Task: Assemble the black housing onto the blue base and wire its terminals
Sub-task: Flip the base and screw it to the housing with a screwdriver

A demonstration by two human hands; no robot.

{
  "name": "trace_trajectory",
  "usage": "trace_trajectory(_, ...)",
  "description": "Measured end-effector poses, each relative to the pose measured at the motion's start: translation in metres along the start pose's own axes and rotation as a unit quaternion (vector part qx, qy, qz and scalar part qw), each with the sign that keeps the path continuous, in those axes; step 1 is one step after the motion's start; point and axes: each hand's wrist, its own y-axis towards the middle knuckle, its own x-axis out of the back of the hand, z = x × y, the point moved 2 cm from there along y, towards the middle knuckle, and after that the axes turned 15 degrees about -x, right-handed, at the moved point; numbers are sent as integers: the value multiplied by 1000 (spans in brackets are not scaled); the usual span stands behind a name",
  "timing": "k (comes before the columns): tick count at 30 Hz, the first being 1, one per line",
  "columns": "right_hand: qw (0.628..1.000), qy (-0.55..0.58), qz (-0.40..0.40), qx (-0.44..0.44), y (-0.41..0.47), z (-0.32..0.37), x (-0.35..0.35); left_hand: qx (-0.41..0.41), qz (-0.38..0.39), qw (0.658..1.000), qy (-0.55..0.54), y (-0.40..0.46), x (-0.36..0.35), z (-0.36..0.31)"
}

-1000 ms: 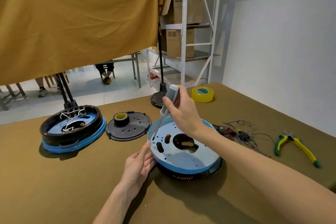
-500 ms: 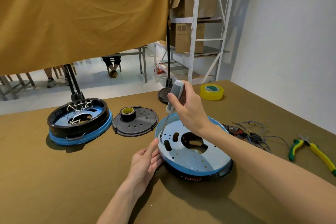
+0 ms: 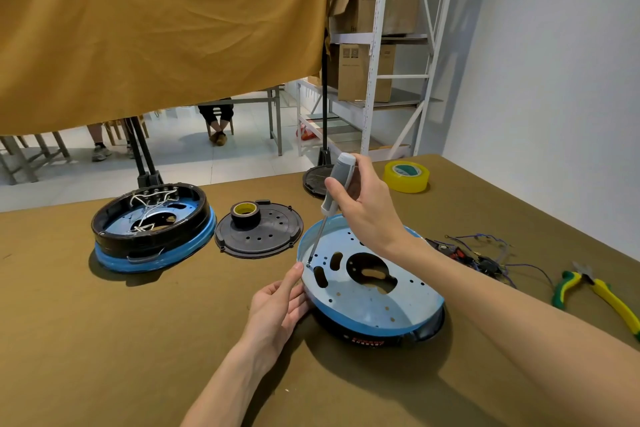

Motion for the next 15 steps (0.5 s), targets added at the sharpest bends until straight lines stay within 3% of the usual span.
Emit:
trace_trajectory(8,1000,-22,16,2,2,0,-2,2,-9,1000,2,1,1,0)
trace_trajectory(13,991,-90,87,43,7,25,-4,-1,2,1000,8,1,2,-1)
trace_trajectory(15,976,-182,84,87,10,37,-3,-6,-1,1000,11,0,1,-1)
